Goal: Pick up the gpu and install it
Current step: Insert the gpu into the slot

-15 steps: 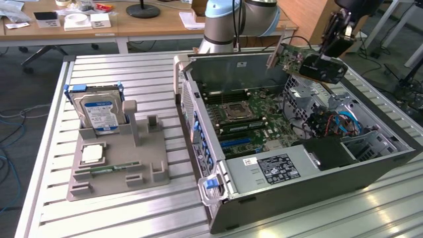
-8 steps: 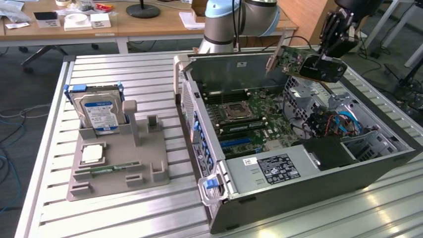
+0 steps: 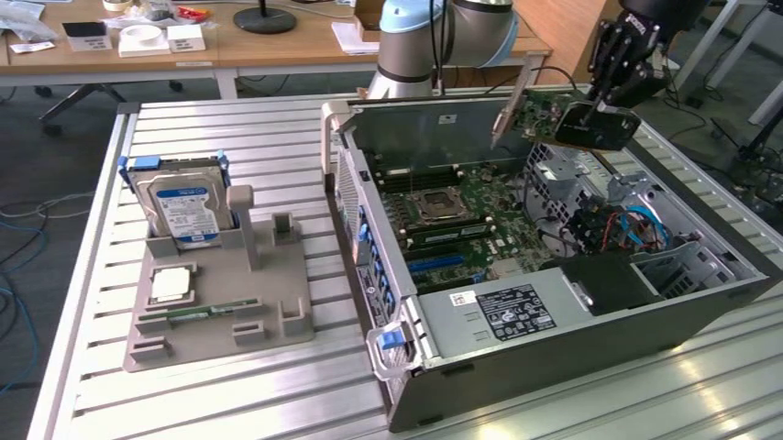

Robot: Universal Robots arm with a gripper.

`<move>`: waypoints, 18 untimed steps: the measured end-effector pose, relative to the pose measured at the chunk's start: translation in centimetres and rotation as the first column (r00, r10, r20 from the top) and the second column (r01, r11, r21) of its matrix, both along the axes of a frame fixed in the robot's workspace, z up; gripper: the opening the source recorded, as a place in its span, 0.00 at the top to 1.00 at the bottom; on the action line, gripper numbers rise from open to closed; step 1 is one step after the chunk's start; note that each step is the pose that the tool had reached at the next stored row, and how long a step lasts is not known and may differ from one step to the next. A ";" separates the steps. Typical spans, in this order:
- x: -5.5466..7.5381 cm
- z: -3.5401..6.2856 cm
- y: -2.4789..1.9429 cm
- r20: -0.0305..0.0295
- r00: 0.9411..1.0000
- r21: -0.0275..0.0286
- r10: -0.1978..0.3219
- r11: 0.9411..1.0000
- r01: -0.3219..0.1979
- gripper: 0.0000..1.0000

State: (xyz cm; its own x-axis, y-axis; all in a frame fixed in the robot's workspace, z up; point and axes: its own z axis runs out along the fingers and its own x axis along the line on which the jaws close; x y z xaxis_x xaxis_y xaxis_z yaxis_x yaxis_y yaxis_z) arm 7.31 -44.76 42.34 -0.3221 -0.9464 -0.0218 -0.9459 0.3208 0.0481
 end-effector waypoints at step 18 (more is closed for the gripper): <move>-0.1 -0.06 0.00 0.008 0.981 -0.002 0.193 0.981 -0.193 0.73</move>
